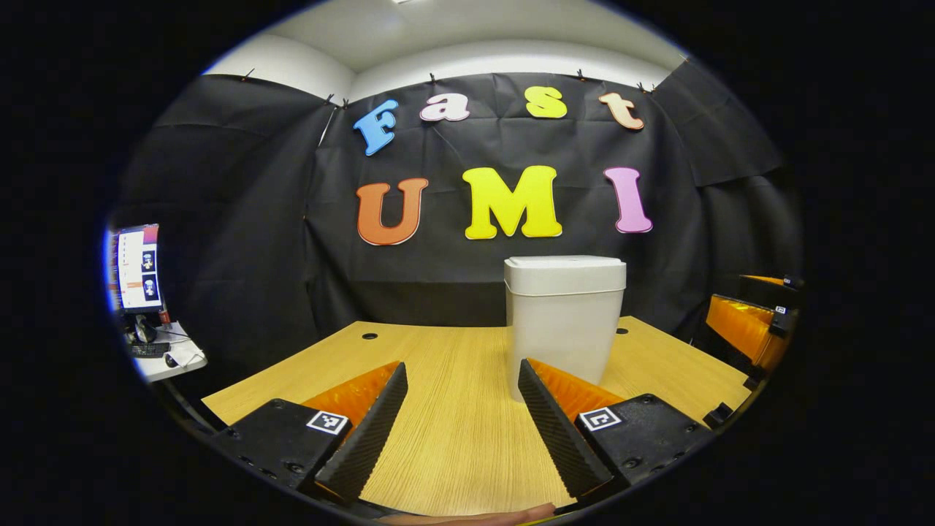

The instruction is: Press the lid of the desktop garbage bin to open it, pick up the crumpled paper on the desktop and throw it into the bin, then pick up the pop can on the desktop and drop it into the bin, and finally close the garbage bin lid.

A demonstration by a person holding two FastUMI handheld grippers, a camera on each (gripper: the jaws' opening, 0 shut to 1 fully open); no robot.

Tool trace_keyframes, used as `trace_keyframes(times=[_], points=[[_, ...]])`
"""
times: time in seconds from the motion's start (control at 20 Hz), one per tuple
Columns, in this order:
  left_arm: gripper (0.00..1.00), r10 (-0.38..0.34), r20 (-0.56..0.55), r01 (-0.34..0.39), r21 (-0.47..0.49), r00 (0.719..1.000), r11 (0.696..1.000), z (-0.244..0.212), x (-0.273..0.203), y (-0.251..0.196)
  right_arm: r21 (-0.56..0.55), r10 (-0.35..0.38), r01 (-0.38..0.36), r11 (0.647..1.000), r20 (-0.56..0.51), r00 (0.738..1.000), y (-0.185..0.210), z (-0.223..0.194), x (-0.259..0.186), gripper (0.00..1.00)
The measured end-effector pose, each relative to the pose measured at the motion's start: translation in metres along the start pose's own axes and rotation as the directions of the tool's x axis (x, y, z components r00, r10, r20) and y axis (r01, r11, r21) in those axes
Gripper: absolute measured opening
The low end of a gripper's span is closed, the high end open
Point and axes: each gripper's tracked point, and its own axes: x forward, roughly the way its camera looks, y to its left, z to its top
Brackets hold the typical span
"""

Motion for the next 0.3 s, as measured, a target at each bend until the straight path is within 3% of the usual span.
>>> trace_keyframes(times=[0.3], points=[[0.99, 0.001, -0.003, -0.001, 0.000, 1.000, 1.000, -0.0025, -0.0003, 0.0007, 0.001, -0.001, 0.001, 1.000, 0.000, 1.000, -0.0003, -0.0001, -0.0001, 0.94]])
